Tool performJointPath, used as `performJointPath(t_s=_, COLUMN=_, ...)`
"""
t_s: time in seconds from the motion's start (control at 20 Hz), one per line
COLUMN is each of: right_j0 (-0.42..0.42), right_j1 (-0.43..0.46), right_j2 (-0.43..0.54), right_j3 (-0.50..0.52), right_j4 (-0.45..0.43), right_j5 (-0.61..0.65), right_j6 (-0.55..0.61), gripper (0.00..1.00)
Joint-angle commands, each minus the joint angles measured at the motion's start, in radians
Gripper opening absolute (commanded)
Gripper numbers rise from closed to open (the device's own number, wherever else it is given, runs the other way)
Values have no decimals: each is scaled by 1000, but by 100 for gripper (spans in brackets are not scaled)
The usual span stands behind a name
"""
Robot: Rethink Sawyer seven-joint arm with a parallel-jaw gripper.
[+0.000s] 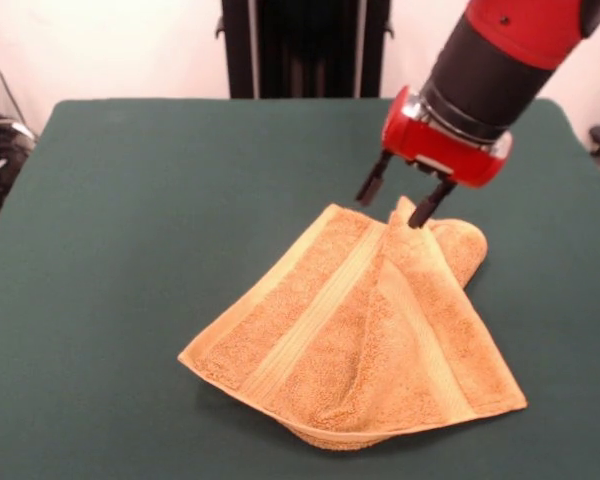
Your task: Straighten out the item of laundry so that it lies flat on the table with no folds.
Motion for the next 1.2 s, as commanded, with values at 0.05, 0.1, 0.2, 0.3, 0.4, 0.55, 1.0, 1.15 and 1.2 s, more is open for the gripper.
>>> performJointPath(t_s=0.05, right_j0=37, right_j1=63, right_j2=115, right_j3=141, right_j4=74, right_j5=-68, right_j6=328, gripper=100)
performJointPath(t_s=0.1, right_j0=39, right_j1=71, right_j2=113, right_j3=136, right_j4=80, right_j5=-71, right_j6=331, gripper=100)
performJointPath(t_s=0.2, right_j0=42, right_j1=86, right_j2=111, right_j3=131, right_j4=93, right_j5=-80, right_j6=341, gripper=100)
performJointPath(t_s=0.3, right_j0=50, right_j1=94, right_j2=103, right_j3=128, right_j4=102, right_j5=-84, right_j6=354, gripper=100)
performJointPath(t_s=0.4, right_j0=55, right_j1=92, right_j2=102, right_j3=134, right_j4=114, right_j5=-78, right_j6=365, gripper=100)
performJointPath(t_s=0.55, right_j0=60, right_j1=68, right_j2=109, right_j3=158, right_j4=128, right_j5=-69, right_j6=369, gripper=100)
performJointPath(t_s=1.0, right_j0=96, right_j1=-47, right_j2=112, right_j3=277, right_j4=132, right_j5=-56, right_j6=352, gripper=100)
performJointPath(t_s=1.15, right_j0=111, right_j1=-78, right_j2=105, right_j3=311, right_j4=117, right_j5=-71, right_j6=337, gripper=100)
performJointPath(t_s=1.2, right_j0=121, right_j1=-87, right_j2=97, right_j3=316, right_j4=106, right_j5=-73, right_j6=331, gripper=100)
